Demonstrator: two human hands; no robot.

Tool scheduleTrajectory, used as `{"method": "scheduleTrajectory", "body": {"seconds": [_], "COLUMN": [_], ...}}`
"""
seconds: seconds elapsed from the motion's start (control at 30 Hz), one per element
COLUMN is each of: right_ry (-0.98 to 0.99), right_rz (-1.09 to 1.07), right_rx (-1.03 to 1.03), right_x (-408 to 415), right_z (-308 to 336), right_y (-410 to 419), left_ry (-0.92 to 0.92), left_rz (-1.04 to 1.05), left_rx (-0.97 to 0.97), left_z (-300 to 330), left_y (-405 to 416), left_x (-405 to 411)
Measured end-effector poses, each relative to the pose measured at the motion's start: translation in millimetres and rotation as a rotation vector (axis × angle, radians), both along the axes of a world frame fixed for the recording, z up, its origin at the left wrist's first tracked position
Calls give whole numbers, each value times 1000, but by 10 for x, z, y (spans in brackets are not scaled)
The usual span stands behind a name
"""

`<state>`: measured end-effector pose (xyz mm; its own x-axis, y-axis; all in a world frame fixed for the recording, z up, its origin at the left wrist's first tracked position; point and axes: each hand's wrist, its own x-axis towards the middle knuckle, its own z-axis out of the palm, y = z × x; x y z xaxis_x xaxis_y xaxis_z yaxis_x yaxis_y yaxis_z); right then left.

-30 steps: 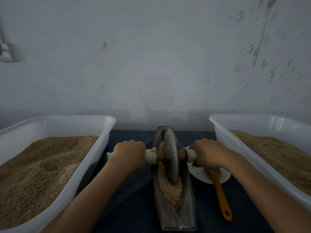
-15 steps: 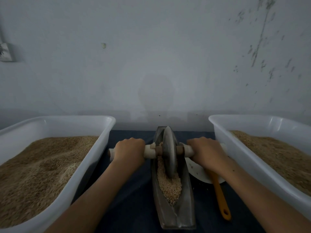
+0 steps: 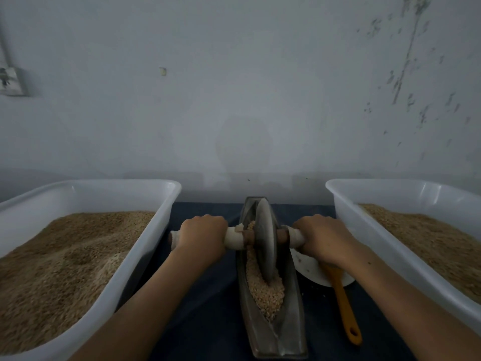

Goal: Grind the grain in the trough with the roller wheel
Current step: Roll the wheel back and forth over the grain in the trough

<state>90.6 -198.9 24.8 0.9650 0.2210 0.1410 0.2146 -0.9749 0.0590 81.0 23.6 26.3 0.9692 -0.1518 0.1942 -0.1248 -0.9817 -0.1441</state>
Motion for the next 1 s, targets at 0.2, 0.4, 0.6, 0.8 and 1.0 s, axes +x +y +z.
{"method": "scheduleTrajectory", "body": {"seconds": [0.2, 0.4, 0.6, 0.8, 1.0], "right_ry": [-178, 109, 202, -66, -55], "right_rz": [6, -2, 1, 15, 24], "right_rx": [-4, -59, -70, -46, -24], "right_x": [8, -5, -9, -2, -8], "right_z": [-54, 61, 121, 16, 10], "right_y": [37, -4, 0, 20, 2], "left_ry": [-74, 21, 127, 42, 2], "left_rz": [12, 30, 19, 16, 29], "left_rx": [-48, 35, 39, -4, 27], "left_z": [-33, 13, 53, 3, 16], "left_y": [-5, -13, 22, 15, -18], "left_x": [-11, -32, -38, 2, -12]}}
